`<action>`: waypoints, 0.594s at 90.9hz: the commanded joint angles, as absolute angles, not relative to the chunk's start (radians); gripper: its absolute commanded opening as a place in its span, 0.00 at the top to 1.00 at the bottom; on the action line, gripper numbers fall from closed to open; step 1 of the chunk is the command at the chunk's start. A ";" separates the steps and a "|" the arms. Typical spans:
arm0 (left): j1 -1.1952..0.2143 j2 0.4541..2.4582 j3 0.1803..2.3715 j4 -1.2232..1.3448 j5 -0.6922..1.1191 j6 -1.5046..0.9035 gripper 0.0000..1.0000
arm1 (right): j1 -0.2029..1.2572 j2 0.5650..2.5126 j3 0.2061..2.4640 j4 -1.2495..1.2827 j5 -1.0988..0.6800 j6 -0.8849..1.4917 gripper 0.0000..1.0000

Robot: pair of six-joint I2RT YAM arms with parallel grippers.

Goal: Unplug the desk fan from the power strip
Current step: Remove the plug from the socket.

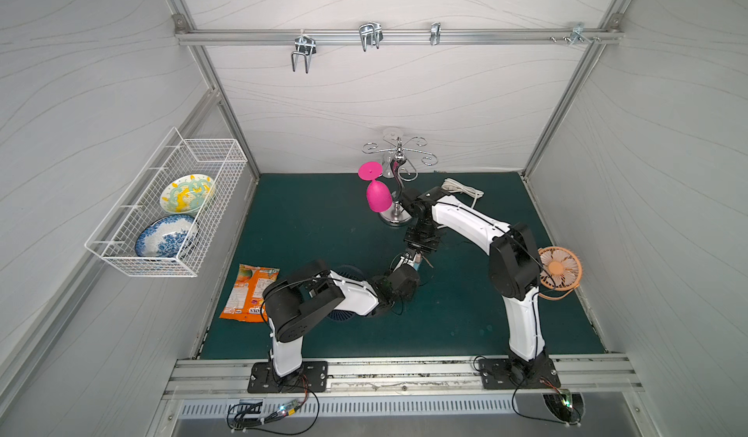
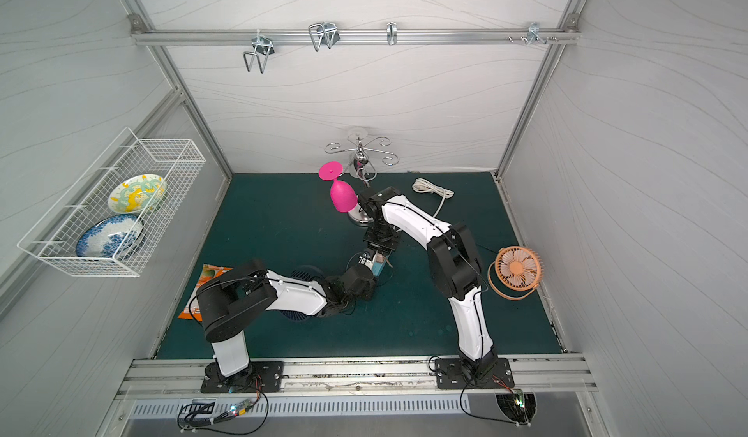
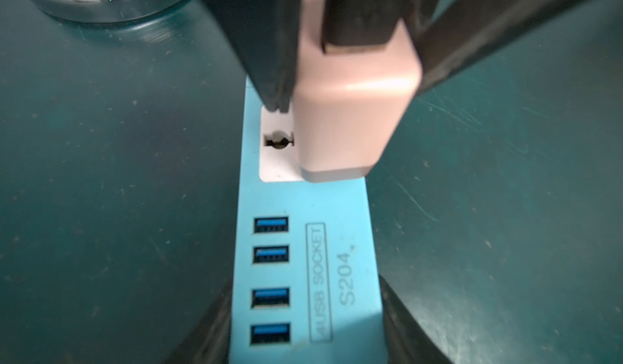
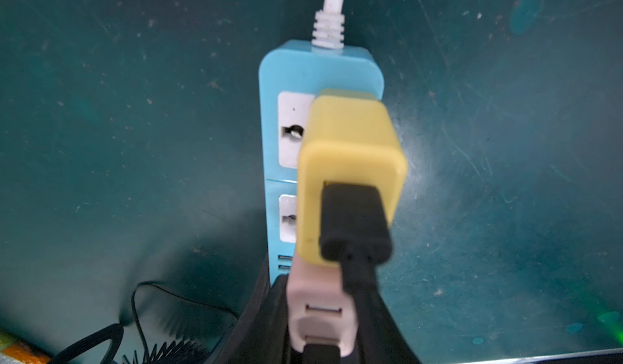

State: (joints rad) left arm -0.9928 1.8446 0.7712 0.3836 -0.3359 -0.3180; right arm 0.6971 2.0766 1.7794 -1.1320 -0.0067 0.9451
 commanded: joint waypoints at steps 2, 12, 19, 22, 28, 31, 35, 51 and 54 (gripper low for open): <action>-0.992 1.856 0.776 0.317 -0.227 -0.293 1.00 | 0.754 1.976 1.734 -1.099 -0.005 0.884 1.00; -0.989 1.854 0.773 0.316 -0.227 -0.292 1.00 | 0.744 1.953 1.689 -1.061 -0.033 0.895 1.00; -0.989 1.853 0.768 0.317 -0.227 -0.294 1.00 | 0.726 1.943 1.692 -1.063 -0.043 0.897 1.00; -0.990 1.853 0.766 0.318 -0.227 -0.296 1.00 | 0.717 1.940 1.696 -1.062 -0.048 0.895 1.00; -0.989 1.853 0.763 0.318 -0.227 -0.299 1.00 | 0.694 1.949 1.717 -1.065 -0.111 0.882 1.00; -0.990 1.853 0.763 0.319 -0.227 -0.301 1.00 | 0.687 1.960 1.734 -1.081 -0.125 0.872 1.00; -0.991 1.854 0.763 0.319 -0.225 -0.301 1.00 | 0.686 1.970 1.762 -1.102 -0.127 0.855 1.00; -0.989 1.850 0.768 0.315 -0.225 -0.301 1.00 | 0.728 1.972 1.774 -1.130 -0.057 0.846 1.00; -0.990 1.851 0.770 0.313 -0.225 -0.301 1.00 | 0.735 1.969 1.756 -1.119 -0.054 0.851 1.00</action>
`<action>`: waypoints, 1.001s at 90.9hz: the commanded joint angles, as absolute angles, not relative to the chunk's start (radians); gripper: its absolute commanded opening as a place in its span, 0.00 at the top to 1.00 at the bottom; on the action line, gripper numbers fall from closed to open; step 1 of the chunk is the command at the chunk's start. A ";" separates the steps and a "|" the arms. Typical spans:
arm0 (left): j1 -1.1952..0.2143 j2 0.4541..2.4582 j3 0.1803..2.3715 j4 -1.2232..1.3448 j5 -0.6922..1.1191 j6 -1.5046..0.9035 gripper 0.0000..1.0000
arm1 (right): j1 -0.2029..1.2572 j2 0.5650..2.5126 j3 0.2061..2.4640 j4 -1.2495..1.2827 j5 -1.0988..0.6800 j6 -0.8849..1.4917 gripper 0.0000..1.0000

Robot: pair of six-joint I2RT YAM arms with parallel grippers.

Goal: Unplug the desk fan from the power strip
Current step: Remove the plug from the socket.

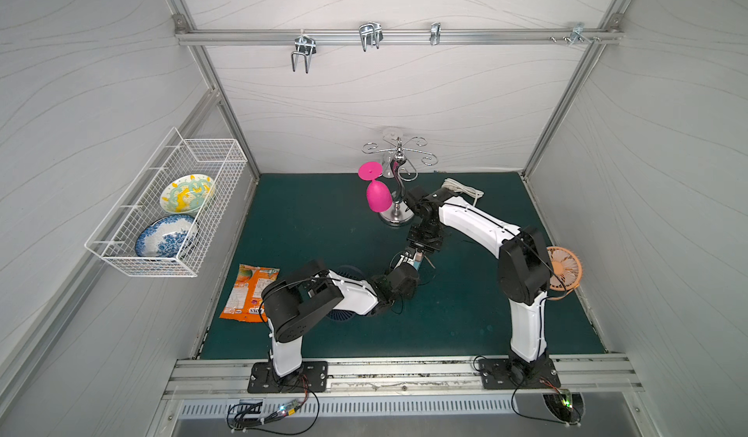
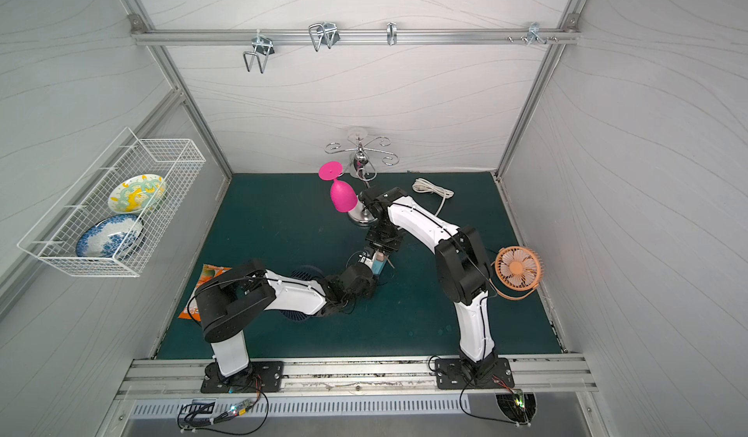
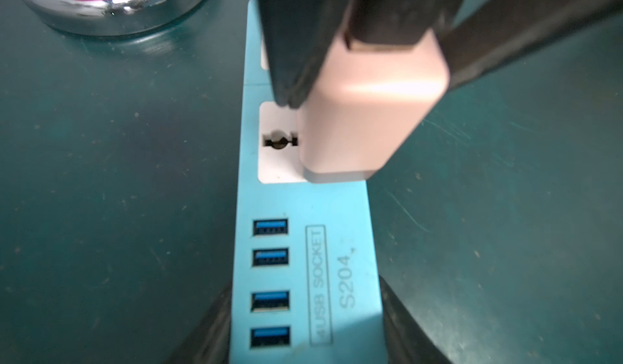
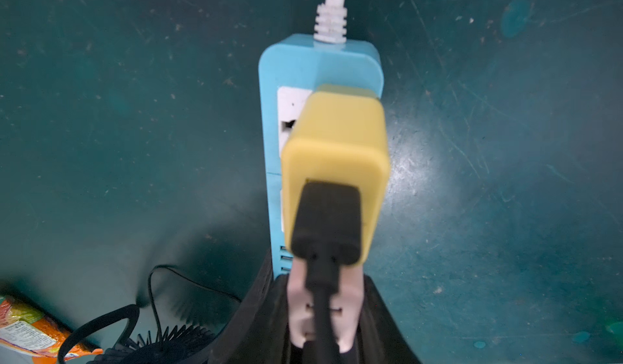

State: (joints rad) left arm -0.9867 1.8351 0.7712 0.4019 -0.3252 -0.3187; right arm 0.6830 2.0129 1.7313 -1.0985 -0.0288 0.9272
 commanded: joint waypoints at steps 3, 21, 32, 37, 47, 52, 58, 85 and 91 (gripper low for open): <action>-0.989 1.852 0.772 0.313 -0.225 -0.301 1.00 | 0.738 1.965 1.739 -1.113 -0.046 0.860 1.00; -0.989 1.854 0.779 0.305 -0.219 -0.299 1.00 | 0.756 1.971 1.679 -1.085 -0.016 0.866 1.00; -0.989 1.858 0.782 0.301 -0.217 -0.301 1.00 | 0.763 1.999 1.710 -1.100 -0.035 0.863 1.00; -0.989 1.858 0.783 0.301 -0.213 -0.302 1.00 | 0.760 2.033 1.763 -1.137 -0.035 0.848 1.00; -0.989 1.867 0.784 0.301 -0.209 -0.309 1.00 | 0.760 2.118 1.909 -1.225 -0.088 0.816 1.00; -0.989 1.868 0.783 0.301 -0.209 -0.313 1.00 | 0.760 2.136 1.950 -1.245 -0.111 0.804 1.00; -0.990 1.868 0.780 0.302 -0.208 -0.316 1.00 | 0.754 2.109 1.912 -1.207 -0.150 0.811 1.00; -0.987 1.862 0.773 0.309 -0.210 -0.310 1.00 | 0.723 1.891 1.582 -1.010 -0.063 0.904 1.00; -0.986 1.864 0.772 0.311 -0.208 -0.311 1.00 | 0.723 1.857 1.550 -0.968 -0.035 0.922 1.00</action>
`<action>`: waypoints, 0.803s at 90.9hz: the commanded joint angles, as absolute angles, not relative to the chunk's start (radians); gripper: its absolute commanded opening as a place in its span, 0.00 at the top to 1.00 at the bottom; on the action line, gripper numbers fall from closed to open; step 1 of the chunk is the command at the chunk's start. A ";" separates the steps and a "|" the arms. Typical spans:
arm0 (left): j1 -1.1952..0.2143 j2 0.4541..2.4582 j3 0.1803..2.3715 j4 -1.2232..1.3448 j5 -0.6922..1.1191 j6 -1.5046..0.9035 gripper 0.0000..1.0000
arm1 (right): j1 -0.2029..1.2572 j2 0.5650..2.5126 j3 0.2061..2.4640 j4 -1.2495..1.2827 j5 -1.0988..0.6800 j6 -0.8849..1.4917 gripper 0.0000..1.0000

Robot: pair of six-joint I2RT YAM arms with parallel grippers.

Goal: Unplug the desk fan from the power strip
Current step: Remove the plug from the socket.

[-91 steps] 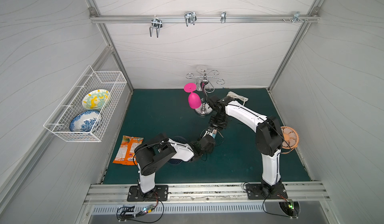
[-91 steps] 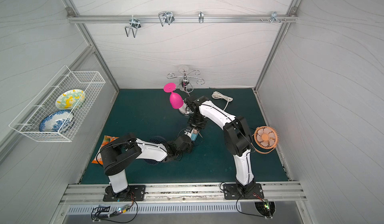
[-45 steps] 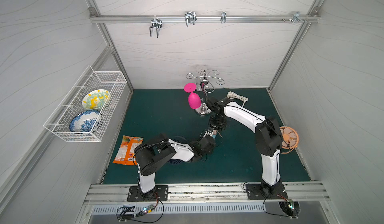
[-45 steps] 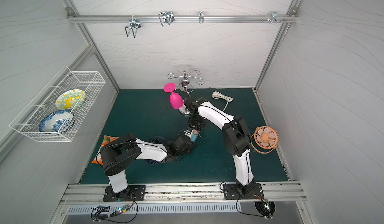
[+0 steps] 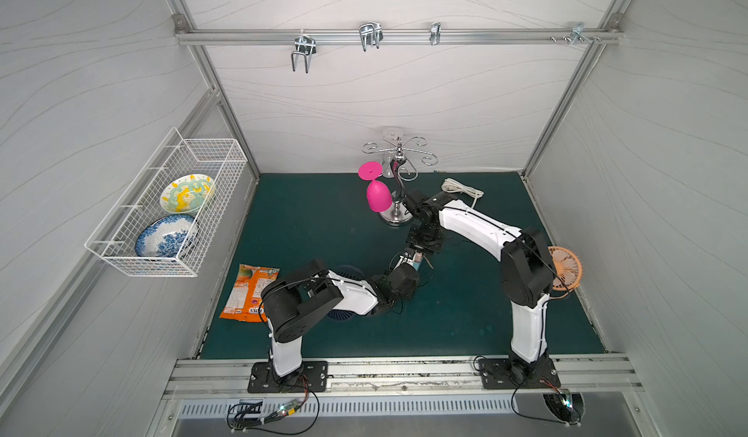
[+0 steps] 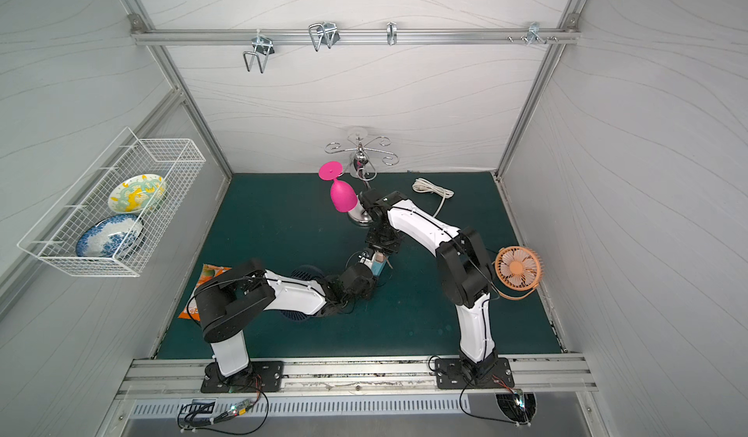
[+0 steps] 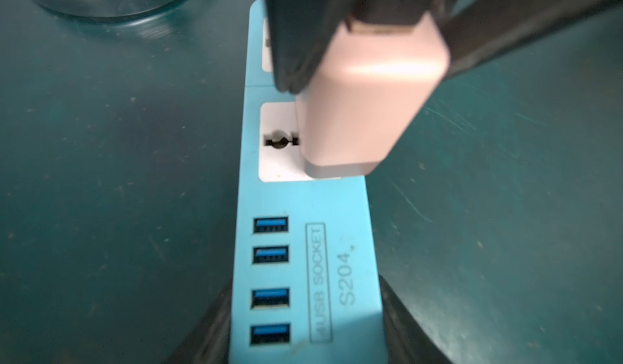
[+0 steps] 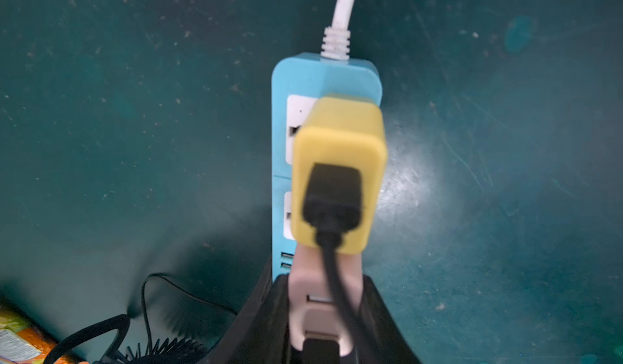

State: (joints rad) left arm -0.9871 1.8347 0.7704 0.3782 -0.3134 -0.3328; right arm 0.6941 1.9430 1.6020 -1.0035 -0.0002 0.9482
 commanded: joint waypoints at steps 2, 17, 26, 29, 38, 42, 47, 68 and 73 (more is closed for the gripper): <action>-0.987 1.864 0.772 0.309 -0.209 -0.311 1.00 | 0.725 1.848 1.545 -0.957 -0.028 0.930 1.00; -0.986 1.863 0.779 0.302 -0.203 -0.311 1.00 | 0.742 1.968 1.753 -1.143 0.026 0.878 1.00; -0.987 1.865 0.785 0.296 -0.203 -0.308 1.00 | 0.754 2.083 1.927 -1.286 0.020 0.806 1.00; -0.986 1.866 0.788 0.294 -0.203 -0.308 1.00 | 0.756 2.109 1.951 -1.306 0.013 0.789 1.00; -0.987 1.866 0.784 0.293 -0.210 -0.309 1.00 | 0.761 2.110 1.928 -1.288 -0.008 0.772 1.00; -0.986 1.865 0.784 0.292 -0.212 -0.311 1.00 | 0.761 2.096 1.893 -1.267 -0.015 0.777 1.00; -0.986 1.867 0.785 0.290 -0.215 -0.309 1.00 | 0.761 2.086 1.851 -1.243 -0.028 0.782 1.00; -0.982 1.859 0.793 0.277 -0.223 -0.298 1.00 | 0.796 2.095 1.845 -1.298 0.138 0.728 1.00; -0.982 1.862 0.795 0.275 -0.218 -0.297 1.00 | 0.804 2.111 1.873 -1.325 0.181 0.710 1.00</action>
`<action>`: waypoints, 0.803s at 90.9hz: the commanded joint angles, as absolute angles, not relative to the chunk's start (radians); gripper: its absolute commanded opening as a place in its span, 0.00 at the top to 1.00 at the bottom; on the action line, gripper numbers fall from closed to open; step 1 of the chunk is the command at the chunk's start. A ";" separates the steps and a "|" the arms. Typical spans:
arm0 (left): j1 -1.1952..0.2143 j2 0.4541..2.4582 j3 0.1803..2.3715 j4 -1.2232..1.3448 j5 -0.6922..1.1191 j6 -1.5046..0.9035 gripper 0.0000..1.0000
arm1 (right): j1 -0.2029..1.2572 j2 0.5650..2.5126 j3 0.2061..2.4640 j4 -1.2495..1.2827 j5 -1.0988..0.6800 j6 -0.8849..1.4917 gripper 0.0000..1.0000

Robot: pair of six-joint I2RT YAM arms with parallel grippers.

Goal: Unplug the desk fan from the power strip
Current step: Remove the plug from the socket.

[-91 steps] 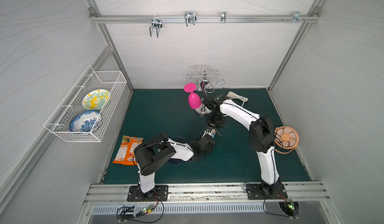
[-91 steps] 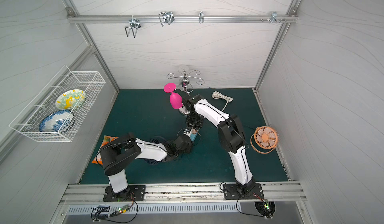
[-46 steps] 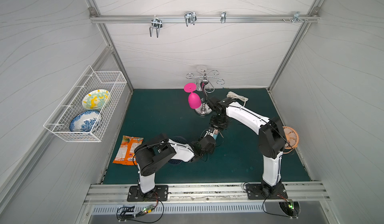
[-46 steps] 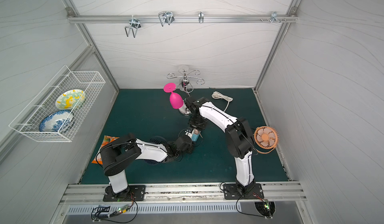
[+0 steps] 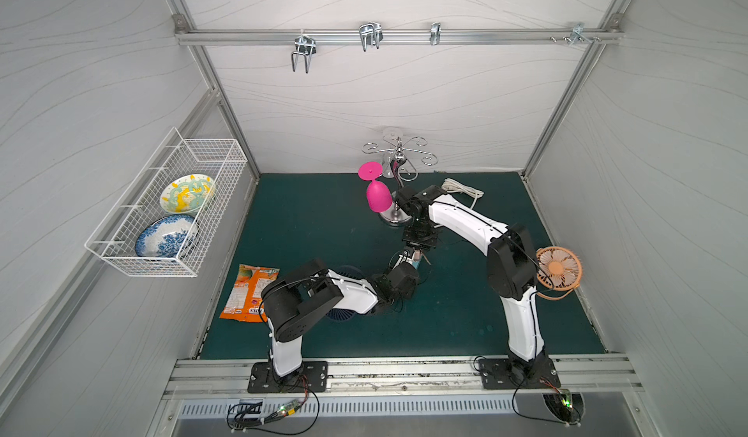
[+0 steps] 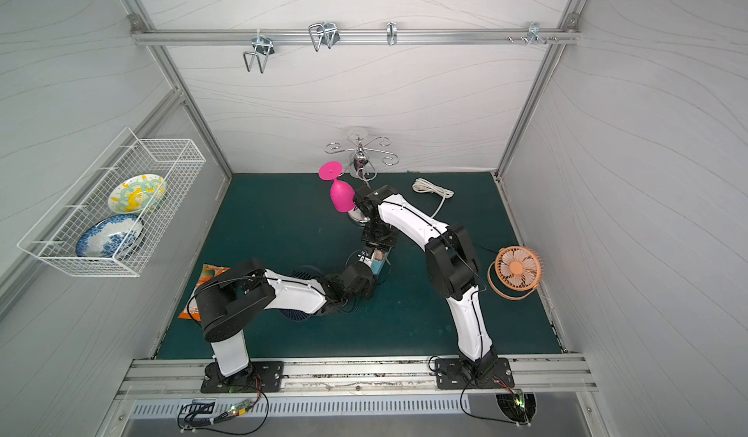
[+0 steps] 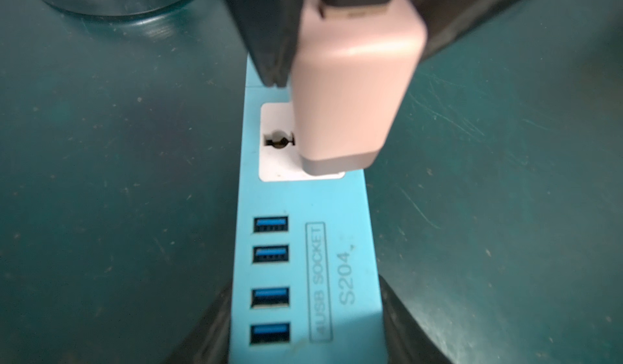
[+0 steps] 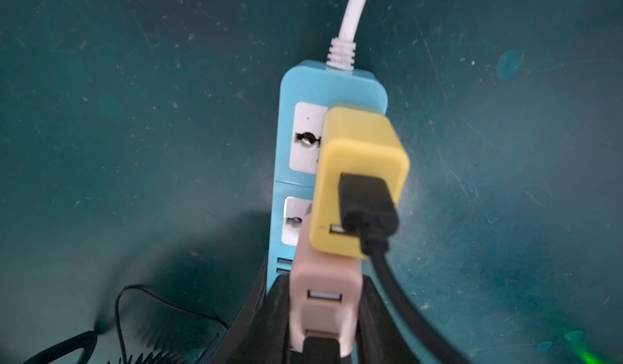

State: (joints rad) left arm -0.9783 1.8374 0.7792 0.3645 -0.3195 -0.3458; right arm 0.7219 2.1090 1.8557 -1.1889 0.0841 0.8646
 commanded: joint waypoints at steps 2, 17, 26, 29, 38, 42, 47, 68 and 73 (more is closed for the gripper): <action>-0.982 1.865 0.797 0.275 -0.216 -0.297 1.00 | 0.807 2.117 1.888 -1.339 0.197 0.701 1.00; -0.982 1.878 0.806 0.271 -0.210 -0.304 1.00 | 0.825 2.146 1.950 -1.345 0.164 0.705 1.00; -0.982 1.876 0.805 0.270 -0.212 -0.307 1.00 | 0.825 2.118 1.899 -1.286 0.093 0.742 1.00; -0.983 1.876 0.803 0.271 -0.214 -0.307 1.00 | 0.824 2.105 1.880 -1.271 0.077 0.751 1.00; -0.982 1.873 0.800 0.272 -0.218 -0.306 1.00 | 0.814 2.054 1.811 -1.216 0.034 0.786 1.00; -0.981 1.873 0.800 0.270 -0.218 -0.307 1.00 | 0.806 2.026 1.769 -1.178 0.004 0.806 1.00; -0.981 1.873 0.798 0.272 -0.219 -0.308 1.00 | 0.800 1.981 1.715 -1.134 -0.016 0.838 1.00; -0.974 1.875 0.802 0.269 -0.212 -0.311 1.00 | 0.828 1.886 1.573 -0.998 0.009 0.899 1.00; -0.973 1.875 0.804 0.266 -0.210 -0.310 1.00 | 0.837 1.873 1.557 -0.988 0.031 0.908 1.00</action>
